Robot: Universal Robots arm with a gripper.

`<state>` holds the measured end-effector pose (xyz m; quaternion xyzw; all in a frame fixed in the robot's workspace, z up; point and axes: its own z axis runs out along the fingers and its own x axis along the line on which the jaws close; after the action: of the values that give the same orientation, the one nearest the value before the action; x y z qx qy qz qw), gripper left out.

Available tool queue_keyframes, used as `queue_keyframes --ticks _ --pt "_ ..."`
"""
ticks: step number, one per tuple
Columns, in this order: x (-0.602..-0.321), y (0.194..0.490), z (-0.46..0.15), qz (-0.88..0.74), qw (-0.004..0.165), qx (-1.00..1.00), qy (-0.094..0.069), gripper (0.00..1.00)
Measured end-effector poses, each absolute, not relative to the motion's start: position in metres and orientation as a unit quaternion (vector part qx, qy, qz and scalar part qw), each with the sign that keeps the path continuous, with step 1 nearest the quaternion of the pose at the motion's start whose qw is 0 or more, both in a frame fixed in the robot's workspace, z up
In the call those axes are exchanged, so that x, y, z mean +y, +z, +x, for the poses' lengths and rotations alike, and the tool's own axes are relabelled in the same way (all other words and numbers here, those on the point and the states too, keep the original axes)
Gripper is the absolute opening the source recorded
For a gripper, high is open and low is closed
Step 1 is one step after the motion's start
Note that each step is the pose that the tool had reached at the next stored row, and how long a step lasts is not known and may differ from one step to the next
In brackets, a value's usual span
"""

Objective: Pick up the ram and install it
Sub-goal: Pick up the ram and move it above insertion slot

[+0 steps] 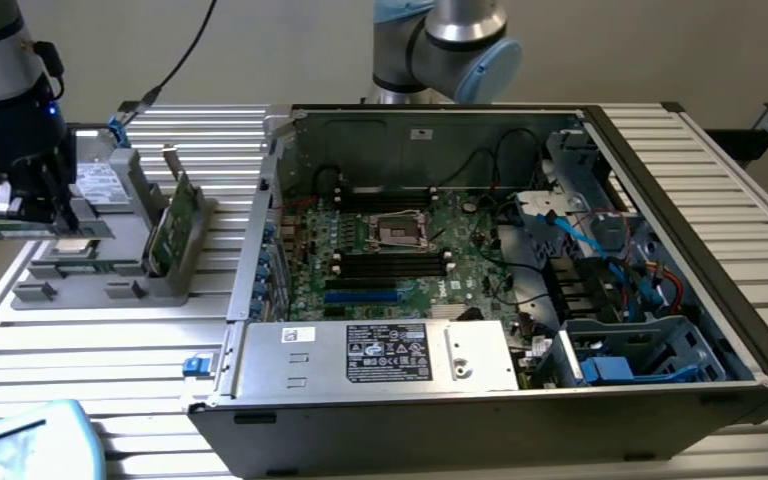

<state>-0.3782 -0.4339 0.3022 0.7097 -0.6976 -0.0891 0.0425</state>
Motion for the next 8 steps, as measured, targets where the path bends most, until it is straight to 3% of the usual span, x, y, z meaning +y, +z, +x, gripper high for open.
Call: queue_keyframes --ticks 8 --pt "-0.434 0.323 -0.358 0.709 0.043 -0.697 -0.099 0.13"
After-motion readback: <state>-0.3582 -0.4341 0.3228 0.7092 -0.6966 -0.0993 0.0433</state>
